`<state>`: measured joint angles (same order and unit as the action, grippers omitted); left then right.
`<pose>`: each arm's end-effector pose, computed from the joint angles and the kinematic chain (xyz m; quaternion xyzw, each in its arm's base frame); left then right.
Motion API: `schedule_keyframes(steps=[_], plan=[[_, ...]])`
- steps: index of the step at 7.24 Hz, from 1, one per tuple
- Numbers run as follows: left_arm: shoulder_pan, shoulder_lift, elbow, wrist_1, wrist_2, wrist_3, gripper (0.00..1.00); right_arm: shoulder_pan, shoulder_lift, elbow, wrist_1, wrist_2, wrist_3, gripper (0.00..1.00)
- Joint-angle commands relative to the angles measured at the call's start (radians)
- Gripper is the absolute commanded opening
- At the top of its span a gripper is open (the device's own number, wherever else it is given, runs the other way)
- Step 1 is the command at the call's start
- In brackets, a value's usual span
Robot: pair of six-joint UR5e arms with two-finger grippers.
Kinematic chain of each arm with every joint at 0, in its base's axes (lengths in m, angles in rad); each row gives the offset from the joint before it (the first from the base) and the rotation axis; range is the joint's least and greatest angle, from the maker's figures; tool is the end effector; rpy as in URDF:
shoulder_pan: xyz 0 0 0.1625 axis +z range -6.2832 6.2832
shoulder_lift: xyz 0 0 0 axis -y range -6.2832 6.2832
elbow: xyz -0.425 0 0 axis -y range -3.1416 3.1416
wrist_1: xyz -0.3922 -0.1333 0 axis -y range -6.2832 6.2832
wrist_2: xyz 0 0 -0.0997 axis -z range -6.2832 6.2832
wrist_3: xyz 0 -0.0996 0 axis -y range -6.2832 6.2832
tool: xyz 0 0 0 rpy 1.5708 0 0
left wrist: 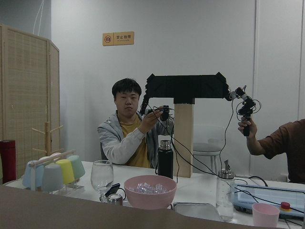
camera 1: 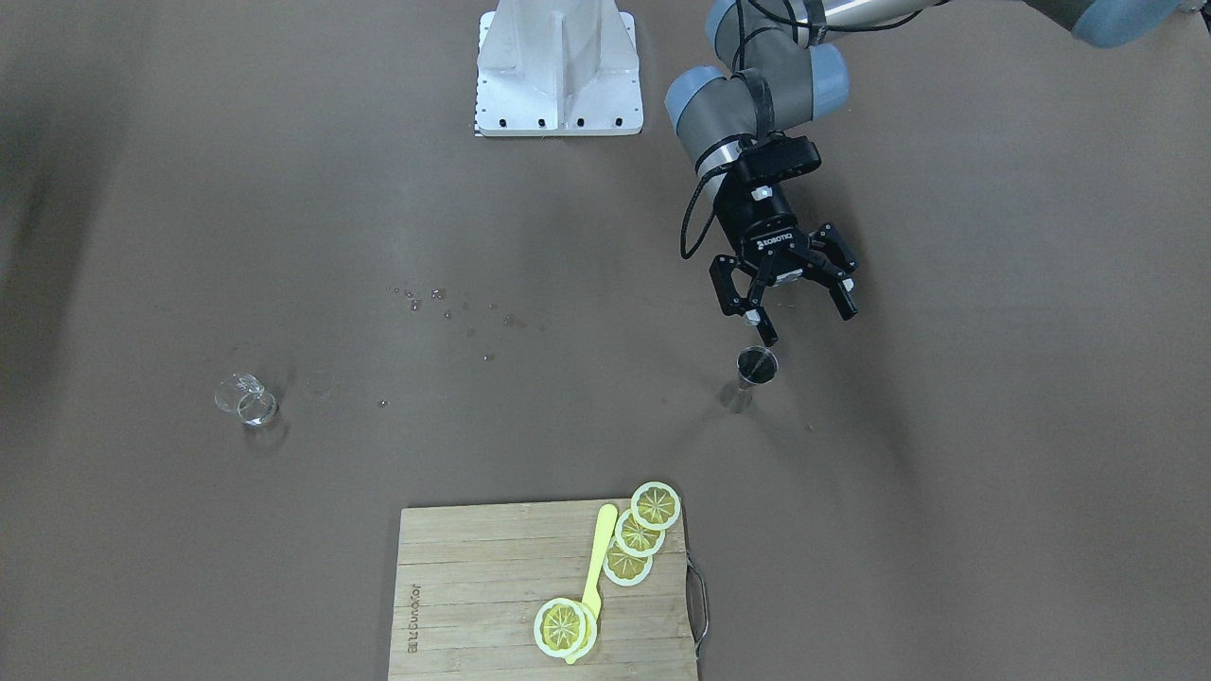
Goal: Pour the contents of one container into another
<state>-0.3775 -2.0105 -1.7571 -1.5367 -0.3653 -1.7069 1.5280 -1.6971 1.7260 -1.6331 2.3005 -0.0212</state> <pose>0.4756 -0.4320 0.2912 0.5672 0.1732 -0.3601 0.7201 0.0482 -0.4381 0.6503 -0.0195 -0.3566 -0.0239 0.9338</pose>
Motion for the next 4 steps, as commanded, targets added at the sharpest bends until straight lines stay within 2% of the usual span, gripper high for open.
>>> schedule_keyframes(steps=[1, 2, 3, 4], plan=[[-0.059, -0.001, -0.076, -0.008, -0.14, 0.187, 0.99, 0.0, -0.012, -0.031, 0.001, -0.004, -0.005, 1.0], [-0.096, -0.001, -0.108, -0.037, -0.227, 0.255, 0.99, -0.002, -0.01, -0.036, 0.001, -0.004, -0.005, 1.0], [-0.136, 0.003, -0.096, -0.188, -0.306, 0.345, 0.99, -0.002, -0.028, -0.037, -0.001, 0.003, -0.005, 1.0], [-0.177, 0.01, -0.087, -0.288, -0.381, 0.519, 0.99, -0.002, -0.053, -0.042, -0.004, 0.007, -0.005, 1.0]])
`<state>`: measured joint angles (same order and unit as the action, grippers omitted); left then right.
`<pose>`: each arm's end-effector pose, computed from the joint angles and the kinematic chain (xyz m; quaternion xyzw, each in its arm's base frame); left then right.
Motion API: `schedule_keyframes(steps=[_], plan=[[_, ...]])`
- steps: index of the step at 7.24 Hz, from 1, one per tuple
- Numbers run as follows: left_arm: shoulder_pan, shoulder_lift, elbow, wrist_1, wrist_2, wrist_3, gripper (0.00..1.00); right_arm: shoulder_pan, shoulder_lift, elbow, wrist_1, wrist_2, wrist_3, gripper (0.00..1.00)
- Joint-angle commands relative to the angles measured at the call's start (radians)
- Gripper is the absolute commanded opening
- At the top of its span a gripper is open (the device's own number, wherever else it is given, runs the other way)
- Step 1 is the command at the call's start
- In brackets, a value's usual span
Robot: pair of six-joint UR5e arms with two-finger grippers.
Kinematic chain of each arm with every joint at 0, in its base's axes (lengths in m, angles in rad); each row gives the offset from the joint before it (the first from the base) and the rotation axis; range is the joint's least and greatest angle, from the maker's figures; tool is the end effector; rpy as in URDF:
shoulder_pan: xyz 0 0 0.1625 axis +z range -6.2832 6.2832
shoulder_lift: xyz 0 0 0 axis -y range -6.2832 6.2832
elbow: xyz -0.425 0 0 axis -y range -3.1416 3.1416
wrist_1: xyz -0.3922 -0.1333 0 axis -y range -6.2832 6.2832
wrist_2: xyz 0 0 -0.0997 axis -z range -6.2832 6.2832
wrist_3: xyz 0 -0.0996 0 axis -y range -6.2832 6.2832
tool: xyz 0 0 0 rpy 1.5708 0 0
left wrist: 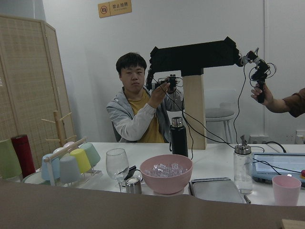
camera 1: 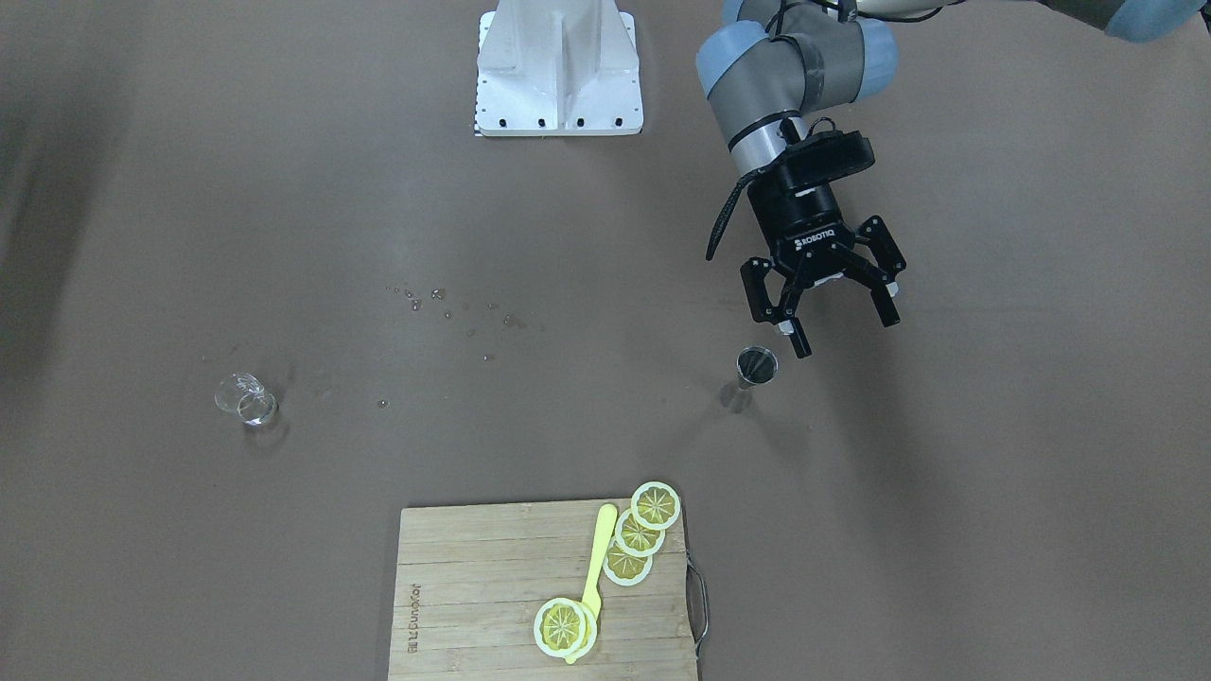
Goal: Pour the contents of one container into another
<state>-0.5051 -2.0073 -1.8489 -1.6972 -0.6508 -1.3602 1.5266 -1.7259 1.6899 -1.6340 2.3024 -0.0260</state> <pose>0.4112 -0.4702 0.2566 0.5077 0.2007 -0.2993 0.7825 0.0482 -0.4207 0.6801 -0.0495 -0.3568 -0.0150 0.9327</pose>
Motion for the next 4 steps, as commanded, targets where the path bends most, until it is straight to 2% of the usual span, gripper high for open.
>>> schedule_keyframes(steps=[1, 2, 4], plan=[[-0.097, 0.027, 0.011, -0.175, -0.181, 0.372, 0.99, 0.0, -0.032, -0.025, 0.0, 0.005, 0.001, 1.0], [-0.163, 0.045, 0.016, -0.25, -0.31, 0.57, 0.99, -0.002, -0.029, -0.026, 0.0, 0.005, 0.003, 1.0], [-0.315, 0.045, 0.104, -0.381, -0.601, 0.863, 0.99, -0.003, -0.024, -0.024, 0.0, 0.023, 0.003, 1.0]])
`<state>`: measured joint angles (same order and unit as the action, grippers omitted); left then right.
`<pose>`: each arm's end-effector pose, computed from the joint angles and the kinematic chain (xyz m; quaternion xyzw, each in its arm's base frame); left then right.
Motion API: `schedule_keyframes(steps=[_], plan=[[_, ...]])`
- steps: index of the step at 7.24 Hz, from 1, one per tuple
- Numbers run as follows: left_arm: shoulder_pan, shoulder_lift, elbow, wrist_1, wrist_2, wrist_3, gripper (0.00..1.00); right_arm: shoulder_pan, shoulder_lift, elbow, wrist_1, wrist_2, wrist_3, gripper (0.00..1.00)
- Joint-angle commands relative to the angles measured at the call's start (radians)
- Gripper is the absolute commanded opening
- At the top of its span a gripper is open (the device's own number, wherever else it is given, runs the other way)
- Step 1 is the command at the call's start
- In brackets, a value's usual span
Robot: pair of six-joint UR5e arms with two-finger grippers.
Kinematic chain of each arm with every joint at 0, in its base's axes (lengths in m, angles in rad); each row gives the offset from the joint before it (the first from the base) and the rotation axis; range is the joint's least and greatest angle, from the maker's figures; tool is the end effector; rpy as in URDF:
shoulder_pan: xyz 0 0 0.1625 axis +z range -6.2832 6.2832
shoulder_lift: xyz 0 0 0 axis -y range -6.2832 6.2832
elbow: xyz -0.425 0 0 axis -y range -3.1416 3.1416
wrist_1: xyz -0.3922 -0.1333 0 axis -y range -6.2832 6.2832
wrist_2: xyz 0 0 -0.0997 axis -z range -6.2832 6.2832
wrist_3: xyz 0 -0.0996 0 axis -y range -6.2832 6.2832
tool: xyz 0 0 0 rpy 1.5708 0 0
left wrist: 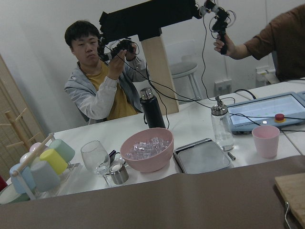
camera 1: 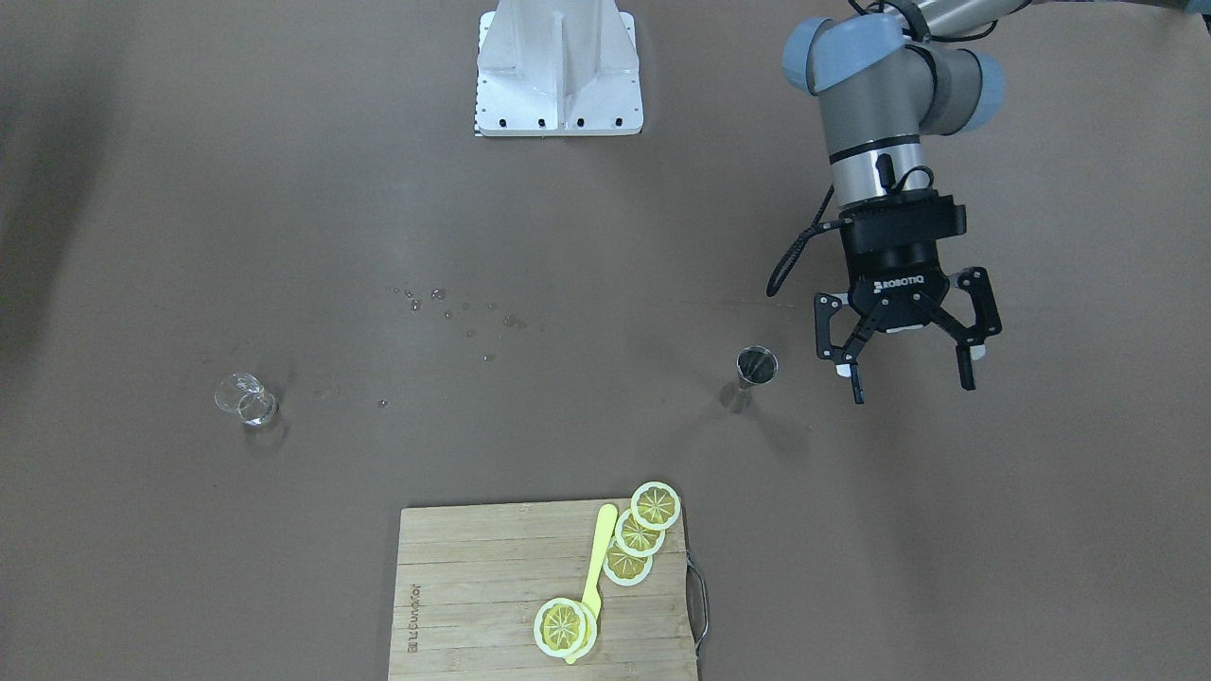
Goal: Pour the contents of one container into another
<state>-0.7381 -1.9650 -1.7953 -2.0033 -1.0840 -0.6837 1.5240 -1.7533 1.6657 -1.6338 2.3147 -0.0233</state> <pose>0.3292 -0.5426 0.2846 0.4969 0.1835 -0.0581 0.8462 0.0470 -0.4038 0.7022 -0.0743 -0.3616 -0.0052 0.9294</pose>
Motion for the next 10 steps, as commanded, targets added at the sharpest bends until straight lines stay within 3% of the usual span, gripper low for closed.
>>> schedule_keyframes(steps=[1, 4, 6, 8, 9, 10], plan=[[-0.121, 0.003, 0.085, -0.089, -0.266, 0.264, 0.99, -0.001, 0.003, -0.001, 0.0, 0.011, -0.003, 1.0], [-0.298, 0.02, 0.262, -0.097, -0.711, 0.27, 0.99, -0.001, 0.003, 0.006, 0.002, 0.011, -0.004, 1.0], [-0.41, 0.124, 0.28, -0.086, -0.889, 0.268, 0.99, -0.004, 0.009, 0.006, 0.003, 0.006, -0.001, 1.0], [-0.484, 0.138, 0.289, 0.096, -1.092, 0.268, 0.99, -0.004, 0.012, 0.015, 0.005, 0.008, 0.0, 1.0], [-0.544, 0.152, 0.31, 0.145, -1.249, 0.268, 0.99, -0.004, 0.018, 0.016, 0.005, 0.0, -0.003, 1.0], [-0.587, 0.199, 0.31, 0.147, -1.325, 0.268, 0.99, -0.004, 0.032, 0.011, 0.005, 0.0, -0.001, 1.0]])
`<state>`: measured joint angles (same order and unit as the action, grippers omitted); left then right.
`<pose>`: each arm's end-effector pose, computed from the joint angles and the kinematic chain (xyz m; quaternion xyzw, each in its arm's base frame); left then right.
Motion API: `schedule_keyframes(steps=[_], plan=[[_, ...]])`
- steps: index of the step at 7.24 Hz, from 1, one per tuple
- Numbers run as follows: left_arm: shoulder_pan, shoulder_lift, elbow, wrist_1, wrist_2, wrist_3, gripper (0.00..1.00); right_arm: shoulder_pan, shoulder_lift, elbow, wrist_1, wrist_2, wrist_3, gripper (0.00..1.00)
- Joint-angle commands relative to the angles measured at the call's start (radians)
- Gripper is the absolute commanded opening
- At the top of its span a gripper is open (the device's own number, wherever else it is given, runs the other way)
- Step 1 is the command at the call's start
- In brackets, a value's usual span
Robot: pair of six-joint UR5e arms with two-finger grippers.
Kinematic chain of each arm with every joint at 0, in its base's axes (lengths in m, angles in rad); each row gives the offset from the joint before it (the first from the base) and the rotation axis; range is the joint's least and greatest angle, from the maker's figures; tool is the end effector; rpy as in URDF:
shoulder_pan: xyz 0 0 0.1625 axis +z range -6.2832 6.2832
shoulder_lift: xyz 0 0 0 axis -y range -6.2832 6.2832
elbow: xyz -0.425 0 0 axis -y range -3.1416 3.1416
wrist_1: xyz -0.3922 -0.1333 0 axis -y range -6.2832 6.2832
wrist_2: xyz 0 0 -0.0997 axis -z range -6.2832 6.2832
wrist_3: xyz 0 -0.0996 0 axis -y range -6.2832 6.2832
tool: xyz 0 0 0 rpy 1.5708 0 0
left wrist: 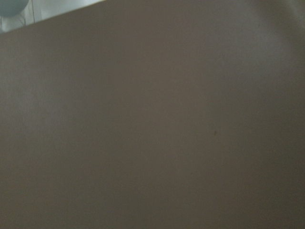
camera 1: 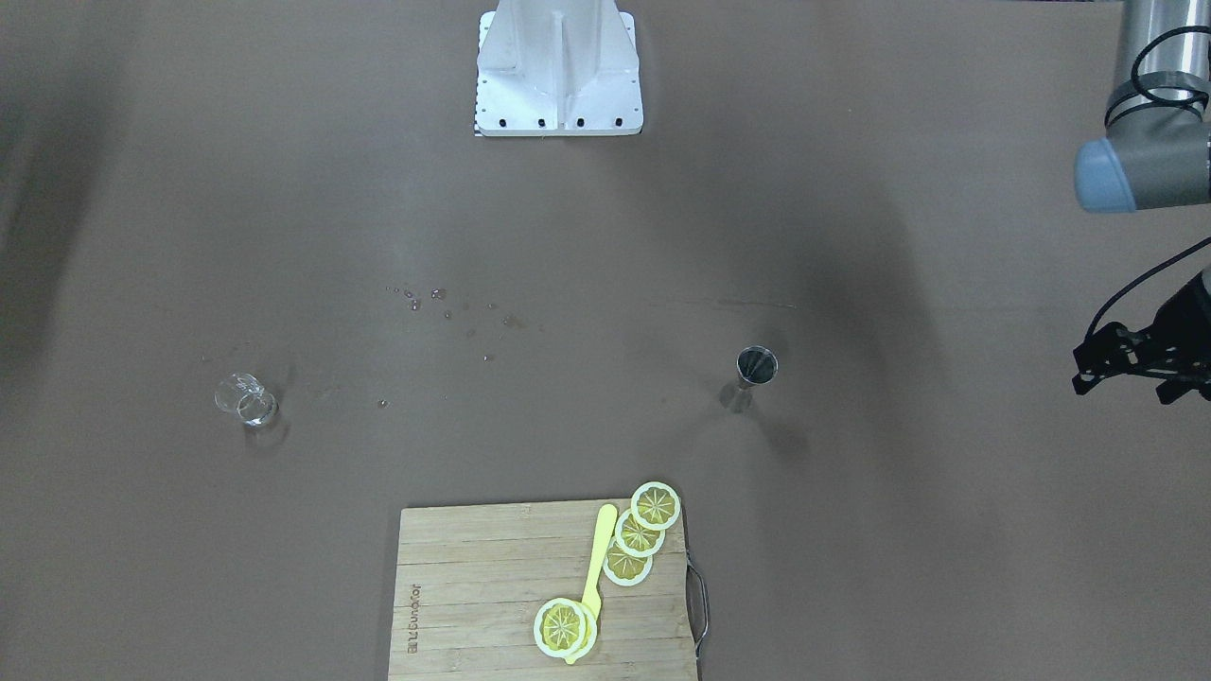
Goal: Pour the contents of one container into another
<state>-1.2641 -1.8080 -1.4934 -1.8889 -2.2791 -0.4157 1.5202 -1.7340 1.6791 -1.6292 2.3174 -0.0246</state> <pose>0.1190 -0.6026 0.5345 0.0886 0.3937 0.0323 0.9144 0.0447 -0.4161 0.6873 -0.0574 -0.3634 -0.0143 0.9298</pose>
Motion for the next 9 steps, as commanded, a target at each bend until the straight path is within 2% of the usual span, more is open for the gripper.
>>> schedule_keyframes(steps=[1, 2, 4, 6, 7, 8, 9], plan=[[-0.102, 0.106, 0.007, 0.021, -0.146, 0.0, 0.99, 0.001, 0.016, 0.001, 0.0, -0.004, -0.001, 1.0], [-0.162, 0.134, 0.007, 0.03, -0.152, 0.002, 0.99, 0.001, 0.016, 0.001, 0.0, -0.003, -0.001, 1.0], [-0.26, 0.179, 0.001, 0.031, -0.274, 0.003, 0.99, 0.001, 0.016, -0.001, 0.0, -0.003, 0.0, 1.0], [-0.291, 0.19, -0.004, 0.027, -0.28, 0.011, 0.99, 0.001, 0.016, -0.004, 0.0, -0.003, 0.002, 1.0], [-0.307, 0.19, 0.005, 0.033, -0.267, 0.135, 0.99, 0.001, 0.016, -0.003, 0.0, -0.003, 0.002, 1.0], [-0.31, 0.19, 0.007, 0.059, -0.264, 0.178, 0.99, 0.001, 0.016, 0.001, 0.0, -0.003, 0.0, 1.0], [-0.314, 0.191, 0.007, 0.06, -0.217, 0.227, 0.99, 0.001, 0.018, 0.002, 0.0, -0.001, 0.0, 1.0]])
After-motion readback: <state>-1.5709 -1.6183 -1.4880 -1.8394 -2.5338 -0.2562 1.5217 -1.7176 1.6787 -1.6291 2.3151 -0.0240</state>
